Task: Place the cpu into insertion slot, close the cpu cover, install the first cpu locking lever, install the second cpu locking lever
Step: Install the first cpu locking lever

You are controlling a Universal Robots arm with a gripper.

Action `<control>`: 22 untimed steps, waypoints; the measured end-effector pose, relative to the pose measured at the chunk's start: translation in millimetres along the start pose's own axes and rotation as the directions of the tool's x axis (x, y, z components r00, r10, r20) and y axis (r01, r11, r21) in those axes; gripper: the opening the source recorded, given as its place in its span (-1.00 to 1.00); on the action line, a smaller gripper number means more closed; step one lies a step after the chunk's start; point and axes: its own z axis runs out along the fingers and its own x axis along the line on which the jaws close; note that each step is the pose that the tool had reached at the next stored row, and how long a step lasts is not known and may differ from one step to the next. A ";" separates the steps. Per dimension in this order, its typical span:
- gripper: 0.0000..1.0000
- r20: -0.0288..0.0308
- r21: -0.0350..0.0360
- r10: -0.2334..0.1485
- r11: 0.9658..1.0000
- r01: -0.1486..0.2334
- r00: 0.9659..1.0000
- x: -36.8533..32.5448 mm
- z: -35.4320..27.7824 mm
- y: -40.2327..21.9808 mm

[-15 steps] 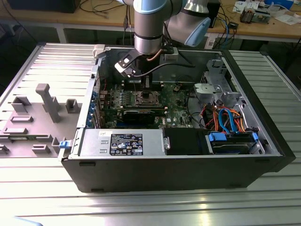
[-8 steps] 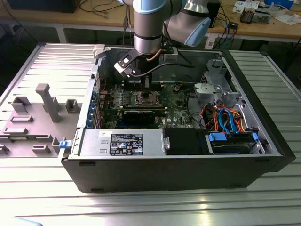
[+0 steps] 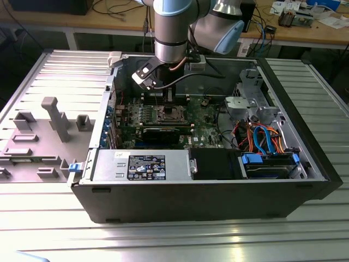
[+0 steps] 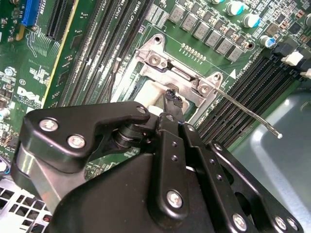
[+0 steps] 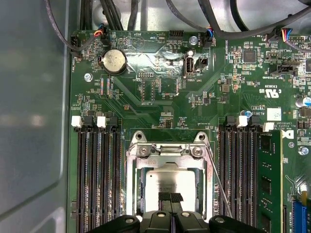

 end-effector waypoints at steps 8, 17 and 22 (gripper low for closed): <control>-0.79 0.000 0.000 0.000 1.000 0.000 1.000 0.0 0.0 -1.7; -0.79 0.000 0.000 0.000 1.000 0.000 1.000 0.0 -0.4 -3.2; -0.79 0.000 0.000 0.000 1.000 0.000 1.000 -0.1 -2.7 -3.4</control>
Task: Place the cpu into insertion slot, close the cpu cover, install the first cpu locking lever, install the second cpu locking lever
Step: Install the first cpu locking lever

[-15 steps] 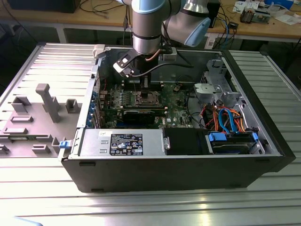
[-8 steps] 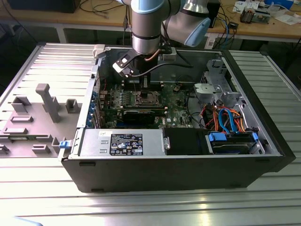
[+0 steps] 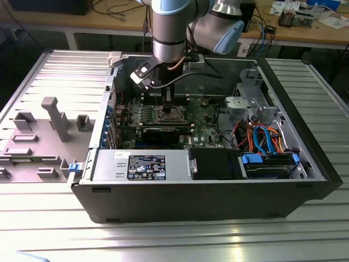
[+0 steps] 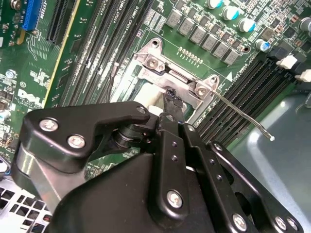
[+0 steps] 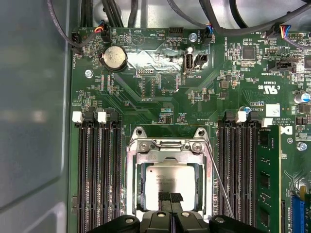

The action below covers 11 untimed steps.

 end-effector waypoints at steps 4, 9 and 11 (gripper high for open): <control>-0.79 0.000 0.000 0.000 1.000 0.000 1.000 -0.1 -3.0 -0.3; -0.79 0.000 0.000 0.000 1.000 0.000 1.000 -0.3 -8.3 -0.5; -0.79 0.000 0.000 0.000 1.000 0.000 1.000 -0.3 -10.0 -0.6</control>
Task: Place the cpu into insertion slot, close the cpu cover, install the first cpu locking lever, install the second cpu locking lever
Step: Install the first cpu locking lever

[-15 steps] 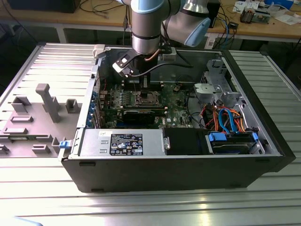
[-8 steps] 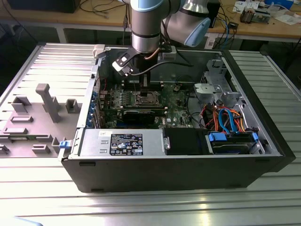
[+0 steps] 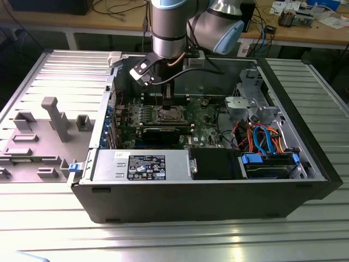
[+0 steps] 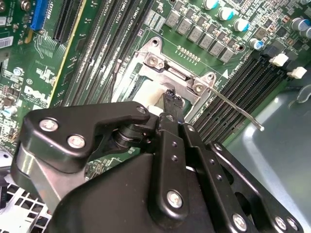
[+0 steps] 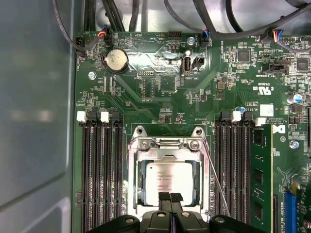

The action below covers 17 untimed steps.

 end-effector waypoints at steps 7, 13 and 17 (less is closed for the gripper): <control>-0.79 0.000 0.000 0.000 1.000 0.000 1.000 -0.3 -8.4 -0.3; -0.79 0.000 0.000 0.000 1.000 0.000 1.000 -0.5 -14.4 -0.4; -0.79 0.000 0.000 0.000 1.000 0.000 1.000 -0.6 -17.4 -0.7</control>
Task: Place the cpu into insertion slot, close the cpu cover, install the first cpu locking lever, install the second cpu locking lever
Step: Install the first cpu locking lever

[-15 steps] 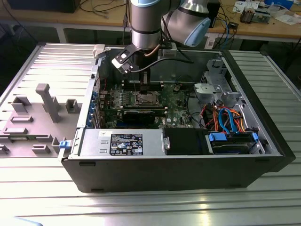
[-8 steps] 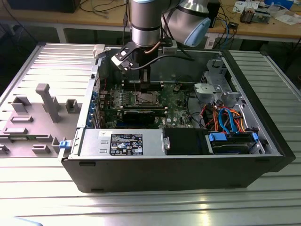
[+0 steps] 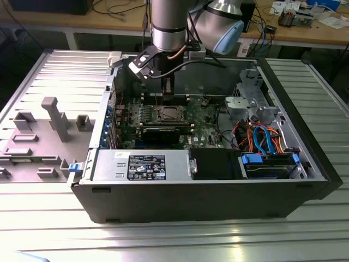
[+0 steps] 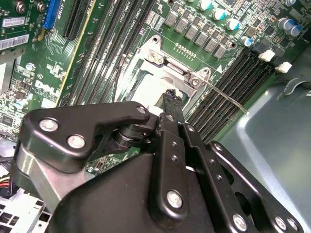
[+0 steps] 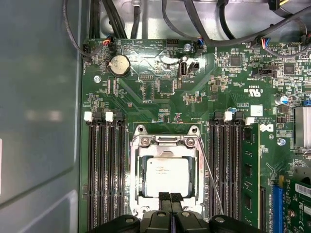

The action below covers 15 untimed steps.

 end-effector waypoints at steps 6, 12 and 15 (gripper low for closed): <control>-0.79 0.000 0.000 0.000 1.000 0.000 1.000 -0.1 -4.1 -0.3; -0.79 0.000 0.000 0.000 1.000 0.000 1.000 -0.1 -4.2 -1.2; -0.79 0.000 0.000 0.000 1.000 0.000 1.000 -0.1 -4.2 -1.7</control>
